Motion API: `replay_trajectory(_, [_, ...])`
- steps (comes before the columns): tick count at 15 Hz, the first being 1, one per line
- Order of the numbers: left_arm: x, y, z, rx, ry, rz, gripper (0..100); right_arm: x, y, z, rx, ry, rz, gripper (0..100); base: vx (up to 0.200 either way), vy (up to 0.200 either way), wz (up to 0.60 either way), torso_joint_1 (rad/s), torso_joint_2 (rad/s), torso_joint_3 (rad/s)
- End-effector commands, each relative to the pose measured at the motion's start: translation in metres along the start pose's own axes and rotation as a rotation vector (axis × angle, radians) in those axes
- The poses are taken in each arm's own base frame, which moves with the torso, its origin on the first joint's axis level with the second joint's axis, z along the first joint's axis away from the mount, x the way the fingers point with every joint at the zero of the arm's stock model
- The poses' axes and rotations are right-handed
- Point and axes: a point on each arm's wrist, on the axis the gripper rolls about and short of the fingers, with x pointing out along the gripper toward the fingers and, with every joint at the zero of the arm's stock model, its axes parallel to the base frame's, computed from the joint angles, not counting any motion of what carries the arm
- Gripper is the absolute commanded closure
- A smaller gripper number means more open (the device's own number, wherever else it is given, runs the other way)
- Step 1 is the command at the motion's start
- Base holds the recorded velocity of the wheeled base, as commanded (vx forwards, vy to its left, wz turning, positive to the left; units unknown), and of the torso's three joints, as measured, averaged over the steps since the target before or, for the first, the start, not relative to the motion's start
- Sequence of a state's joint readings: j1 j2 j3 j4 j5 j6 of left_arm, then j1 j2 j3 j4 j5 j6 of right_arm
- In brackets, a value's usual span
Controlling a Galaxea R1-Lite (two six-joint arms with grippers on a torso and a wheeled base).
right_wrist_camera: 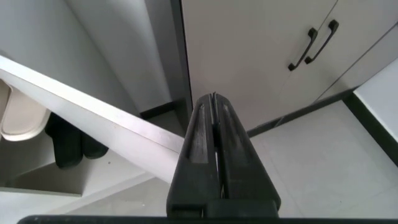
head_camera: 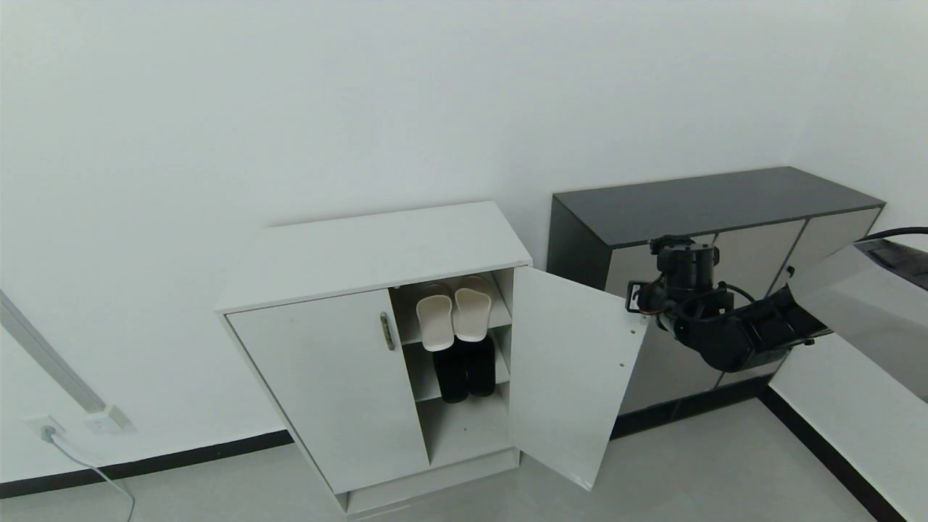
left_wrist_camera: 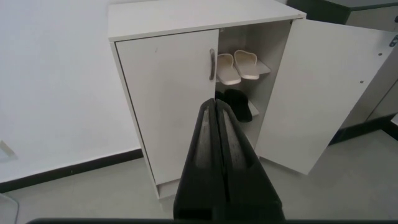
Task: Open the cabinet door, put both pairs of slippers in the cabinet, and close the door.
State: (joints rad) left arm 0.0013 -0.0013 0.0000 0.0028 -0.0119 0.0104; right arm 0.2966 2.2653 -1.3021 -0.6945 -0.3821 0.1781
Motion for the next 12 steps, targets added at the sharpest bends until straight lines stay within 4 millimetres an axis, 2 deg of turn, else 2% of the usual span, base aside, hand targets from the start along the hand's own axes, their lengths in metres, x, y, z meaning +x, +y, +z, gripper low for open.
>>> replay_trajectory(1, [0.0001,0.0,0.0,0.0,0.002,0.0,100,0.002,-0.0002,-0.004,-0.004,0.01,-0.002,100,0.0,0.0,0.0,0.0,0.0,0.0])
replay_trajectory(12, [0.0001,0.0,0.0,0.0,0.002,0.0,100,0.0047,-0.0004,-0.009,0.001,0.054,0.003,100,0.0,0.0,0.0,0.0,0.0,0.0])
